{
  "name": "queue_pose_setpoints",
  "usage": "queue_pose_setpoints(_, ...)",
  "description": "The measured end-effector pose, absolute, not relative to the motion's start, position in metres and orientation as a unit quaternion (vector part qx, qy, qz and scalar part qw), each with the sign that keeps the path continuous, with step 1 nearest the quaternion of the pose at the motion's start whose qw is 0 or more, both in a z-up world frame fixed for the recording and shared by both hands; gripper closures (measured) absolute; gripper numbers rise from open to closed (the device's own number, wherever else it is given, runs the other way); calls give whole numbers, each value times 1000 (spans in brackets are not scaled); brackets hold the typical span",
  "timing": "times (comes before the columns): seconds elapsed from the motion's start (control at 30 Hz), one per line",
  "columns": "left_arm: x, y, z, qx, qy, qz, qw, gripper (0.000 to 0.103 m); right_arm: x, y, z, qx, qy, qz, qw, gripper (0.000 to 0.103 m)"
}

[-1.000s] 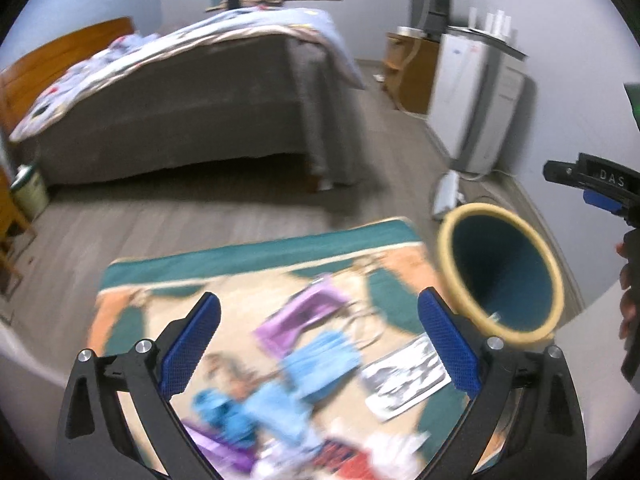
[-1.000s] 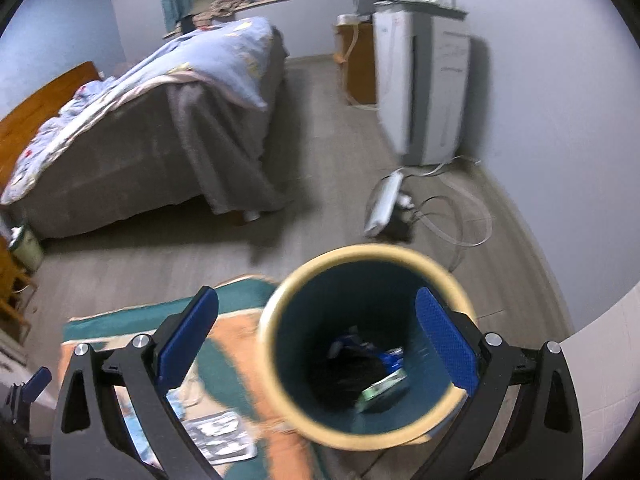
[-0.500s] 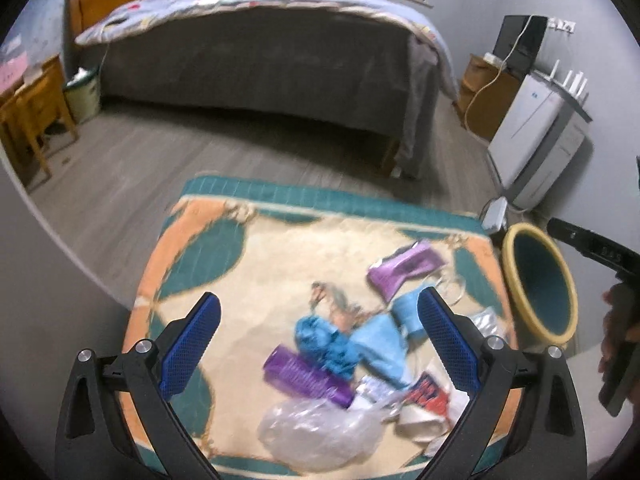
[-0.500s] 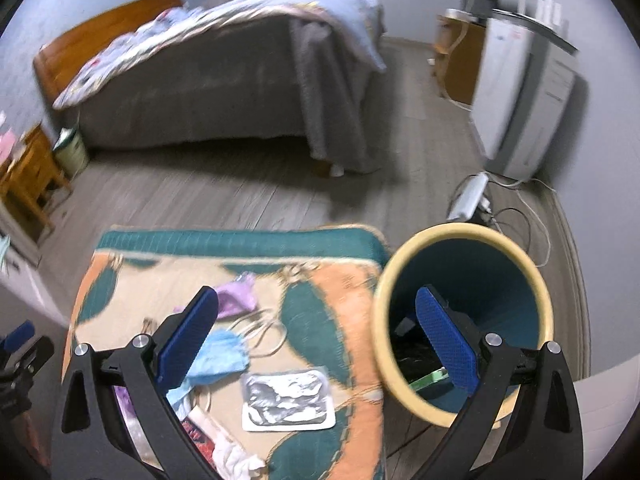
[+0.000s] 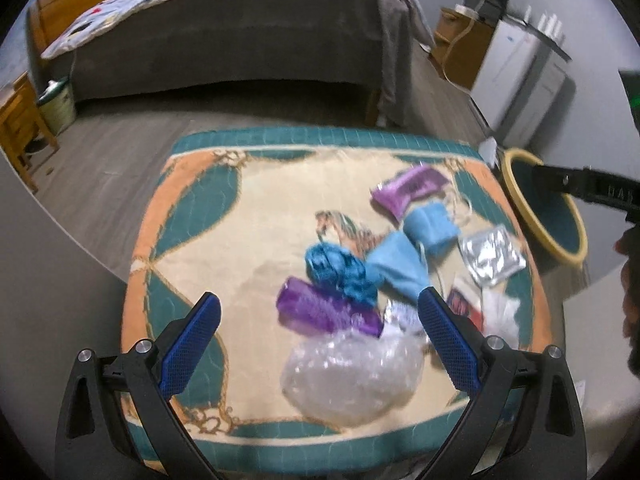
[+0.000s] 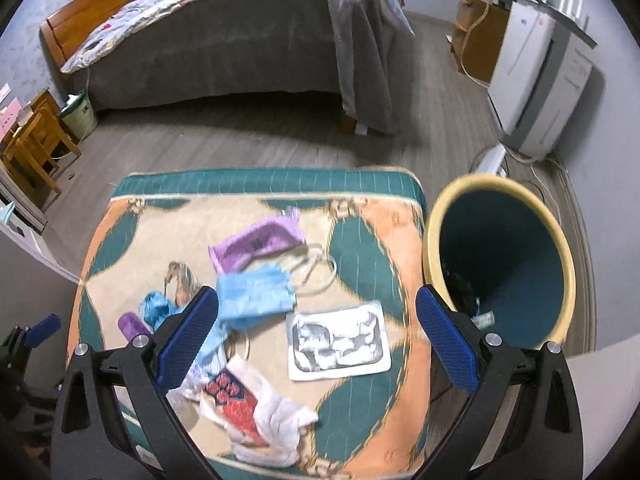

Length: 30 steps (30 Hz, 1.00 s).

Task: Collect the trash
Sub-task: 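Move both tools back over the remaining trash on the cushion, then grasp the clear plastic bag with the left tool while the right tool grasps a white wrapper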

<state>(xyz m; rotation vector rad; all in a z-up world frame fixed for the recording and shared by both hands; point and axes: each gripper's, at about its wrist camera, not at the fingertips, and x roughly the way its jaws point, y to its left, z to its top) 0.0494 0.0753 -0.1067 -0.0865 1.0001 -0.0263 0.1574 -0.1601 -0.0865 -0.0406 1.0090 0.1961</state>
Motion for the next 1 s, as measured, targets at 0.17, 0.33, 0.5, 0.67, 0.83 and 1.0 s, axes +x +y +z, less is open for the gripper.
queue_pose_setpoints(0.17,43,67,-130,-42,517,-37,854,5,137,-165,-94,-28,494,60,867,6)
queue_pose_setpoints(0.33,42,59,-144,-28,538,-48,841,5,122,-165,-111,-18,515,56,855,7)
queue_pose_setpoints(0.5,44,54,-150,-17,544,-46,837,5,111,-155,-137,-26,546,68,835,15)
queue_pose_setpoints(0.67,47,52,-157,-12,563,-56,825,8,110,-149,-166,-17,594,89,799,41)
queue_pose_setpoints(0.83,50,46,-162,1,574,-68,816,25,112,-145,-186,-8,631,105,769,65)
queue_pose_setpoints(1.0,52,41,-158,2,575,-88,814,52,111,-141,-183,-13,624,116,773,88)
